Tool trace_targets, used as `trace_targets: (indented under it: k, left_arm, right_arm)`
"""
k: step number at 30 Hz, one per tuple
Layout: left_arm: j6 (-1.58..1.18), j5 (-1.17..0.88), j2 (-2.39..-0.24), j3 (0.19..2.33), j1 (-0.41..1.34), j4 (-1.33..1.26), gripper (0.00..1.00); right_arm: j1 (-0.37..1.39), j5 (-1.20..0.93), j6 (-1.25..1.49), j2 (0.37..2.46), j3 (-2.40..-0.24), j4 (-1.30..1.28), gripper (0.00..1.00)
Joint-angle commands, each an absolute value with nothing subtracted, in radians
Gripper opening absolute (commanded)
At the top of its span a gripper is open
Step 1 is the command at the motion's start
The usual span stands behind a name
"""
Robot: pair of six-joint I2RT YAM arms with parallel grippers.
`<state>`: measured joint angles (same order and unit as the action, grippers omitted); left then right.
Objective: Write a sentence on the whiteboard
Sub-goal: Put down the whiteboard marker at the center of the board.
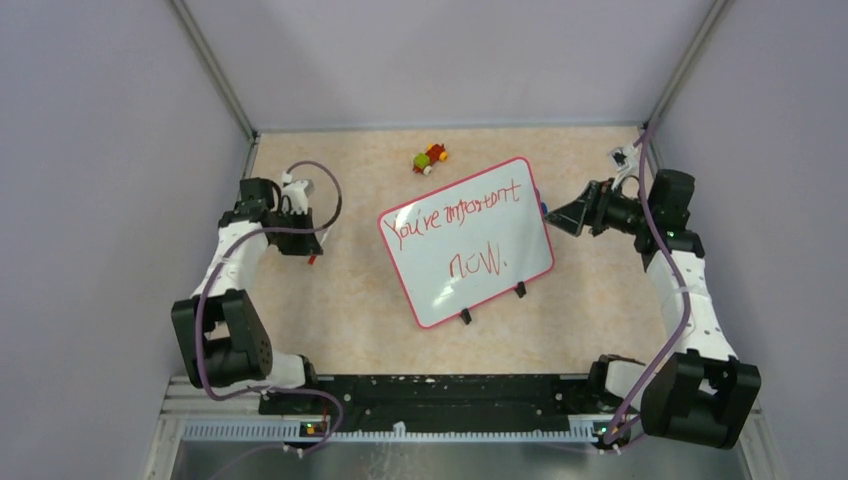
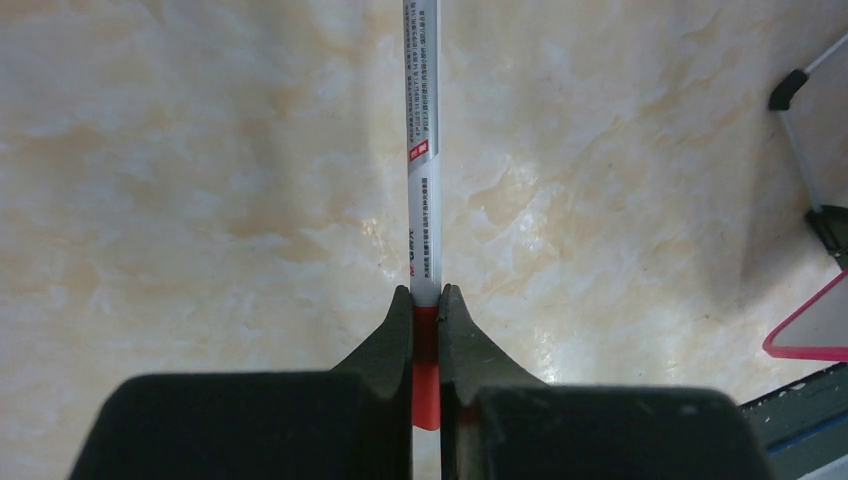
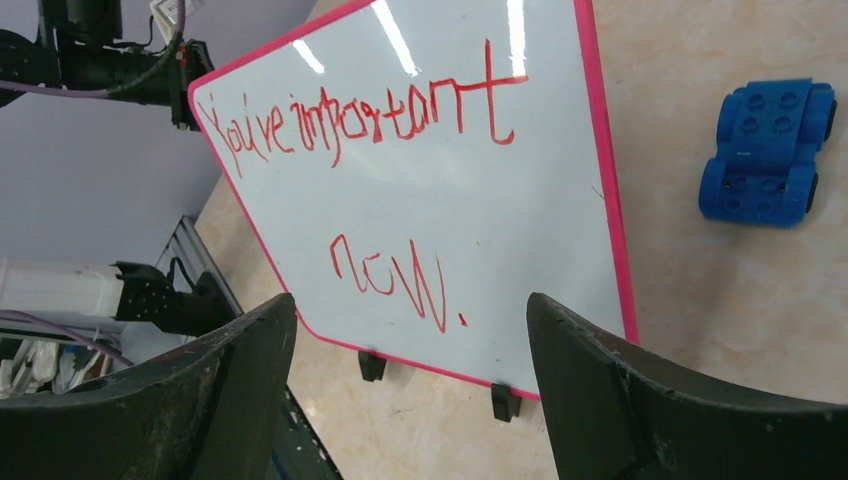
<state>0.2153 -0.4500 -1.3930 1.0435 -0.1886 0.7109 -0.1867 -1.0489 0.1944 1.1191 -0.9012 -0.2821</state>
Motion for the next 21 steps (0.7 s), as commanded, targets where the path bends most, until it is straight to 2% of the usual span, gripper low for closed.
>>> trace_targets:
  k: [1,14,21]
  left_arm:
    - [0.245,-0.423,-1.427,0.981,-0.192,0.689,0.06]
    - [0.311,-0.360,-1.609,0.989,-0.172,0.708,0.13]
    - [0.331,-0.364,-1.662,1.001,-0.153,0.739,0.32]
  right_arm:
    - [-0.192,-1.030,0.164,1.088,-0.867,-0.239,0.82]
    - [-0.192,-1.022,0.148,1.059,-0.830,-0.220,0.82]
    - [-0.192,-1.032,0.125,1.068,-0.836,-0.243,0.82]
